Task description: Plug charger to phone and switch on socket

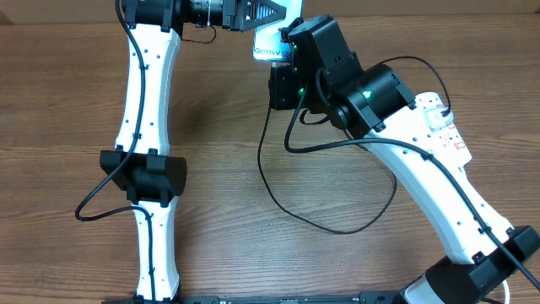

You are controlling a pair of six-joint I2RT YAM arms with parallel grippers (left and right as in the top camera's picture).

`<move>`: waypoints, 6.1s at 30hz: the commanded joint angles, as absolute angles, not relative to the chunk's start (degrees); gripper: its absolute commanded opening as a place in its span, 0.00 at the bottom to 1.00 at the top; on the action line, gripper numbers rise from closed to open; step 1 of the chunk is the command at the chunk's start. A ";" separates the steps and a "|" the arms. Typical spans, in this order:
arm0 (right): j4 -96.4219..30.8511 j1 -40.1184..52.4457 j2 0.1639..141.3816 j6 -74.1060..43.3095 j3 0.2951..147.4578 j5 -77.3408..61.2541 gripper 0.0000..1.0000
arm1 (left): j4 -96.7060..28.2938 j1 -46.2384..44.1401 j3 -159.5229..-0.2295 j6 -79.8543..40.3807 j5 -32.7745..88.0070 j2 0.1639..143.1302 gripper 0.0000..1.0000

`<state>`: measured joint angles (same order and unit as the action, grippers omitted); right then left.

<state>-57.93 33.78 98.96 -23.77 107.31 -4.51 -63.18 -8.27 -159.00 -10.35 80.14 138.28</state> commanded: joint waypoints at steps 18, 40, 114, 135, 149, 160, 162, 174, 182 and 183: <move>-55.55 33.67 99.13 -23.83 108.73 -4.78 0.04 | -62.83 -8.29 -160.22 -10.11 82.15 136.38 0.04; -56.66 33.67 99.13 -24.03 108.73 -1.72 0.04 | -62.76 -8.27 -160.22 -10.26 83.88 136.38 0.04; -61.01 25.19 99.11 -33.71 108.77 -2.61 0.93 | -70.96 -8.82 -144.27 -5.26 62.54 136.81 0.04; -62.61 20.60 99.11 -33.67 108.73 -8.25 0.98 | -51.40 -9.41 -111.85 -10.96 49.54 137.53 0.04; -63.22 20.60 99.13 -33.65 108.73 -8.23 0.99 | -48.36 -9.41 -107.70 -11.84 48.88 137.53 0.05; -63.61 20.60 99.13 -33.65 108.73 -8.23 0.99 | -50.02 -9.41 -107.70 -11.84 44.18 137.53 0.06; -63.68 20.60 99.13 -33.61 108.73 -8.23 1.00 | -50.74 -9.41 -107.70 -11.84 42.76 137.53 0.08; -63.59 20.60 99.13 -32.99 108.73 -8.21 1.00 | -50.92 -9.41 -107.70 -11.81 41.93 137.53 0.24; -65.67 20.47 99.13 -33.01 108.73 -7.14 1.00 | -52.36 -9.28 -107.72 -11.81 32.23 137.53 0.27; -66.11 20.49 99.13 -33.01 108.73 -7.07 1.00 | -52.80 -9.26 -107.72 -11.81 31.09 137.53 0.29</move>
<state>-65.32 20.71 99.22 -33.23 107.35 -7.51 -51.75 -9.04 -107.85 -11.88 37.34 138.23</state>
